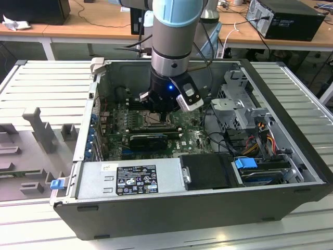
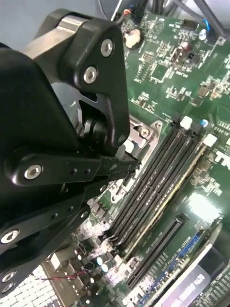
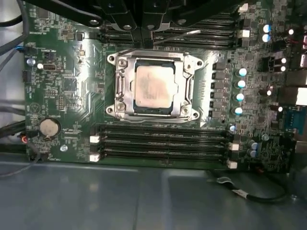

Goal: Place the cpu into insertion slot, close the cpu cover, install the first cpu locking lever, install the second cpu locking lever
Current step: 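Install the second cpu locking lever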

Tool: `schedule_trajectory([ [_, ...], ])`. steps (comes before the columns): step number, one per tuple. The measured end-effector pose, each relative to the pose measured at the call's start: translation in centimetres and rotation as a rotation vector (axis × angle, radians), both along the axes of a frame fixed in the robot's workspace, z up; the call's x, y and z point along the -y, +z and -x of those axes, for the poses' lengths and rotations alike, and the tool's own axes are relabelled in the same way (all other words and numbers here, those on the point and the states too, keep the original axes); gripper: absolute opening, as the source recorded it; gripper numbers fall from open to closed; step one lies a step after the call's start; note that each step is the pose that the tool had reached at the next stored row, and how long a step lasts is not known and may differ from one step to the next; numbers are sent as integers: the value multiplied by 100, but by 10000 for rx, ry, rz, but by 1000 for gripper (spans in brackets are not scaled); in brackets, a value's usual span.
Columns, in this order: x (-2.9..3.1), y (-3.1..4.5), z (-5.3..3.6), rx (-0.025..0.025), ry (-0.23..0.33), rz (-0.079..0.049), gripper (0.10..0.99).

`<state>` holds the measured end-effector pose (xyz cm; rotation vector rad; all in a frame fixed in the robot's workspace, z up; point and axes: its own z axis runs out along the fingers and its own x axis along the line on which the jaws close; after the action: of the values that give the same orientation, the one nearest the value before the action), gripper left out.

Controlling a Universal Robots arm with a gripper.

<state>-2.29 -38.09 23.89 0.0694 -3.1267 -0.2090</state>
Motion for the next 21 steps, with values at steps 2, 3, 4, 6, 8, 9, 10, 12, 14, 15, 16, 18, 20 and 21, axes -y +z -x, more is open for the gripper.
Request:
schedule_trajectory([
  [2,6,-17,102,-12,1,0,106],
  [3,8,-24,144,-12,4,-1,106],
  [4,10,-38,224,-17,1,-1,106],
  [6,10,-61,282,-25,6,-4,106],
  [8,10,-90,309,-25,20,-29,106],
  [9,10,-105,315,-25,32,-44,106],
  [10,10,-122,319,-26,44,-58,106],
  [12,10,-162,330,-26,76,-100,106],
  [14,12,-190,335,-27,89,-173,106],
  [15,17,-197,348,-26,88,-301,106],
  [16,21,-199,360,-25,87,-402,106],
  [18,44,-207,394,-23,94,-630,106],
  [20,111,-225,415,-22,97,-826,106],
  [21,127,-228,426,-22,96,-903,106],
])
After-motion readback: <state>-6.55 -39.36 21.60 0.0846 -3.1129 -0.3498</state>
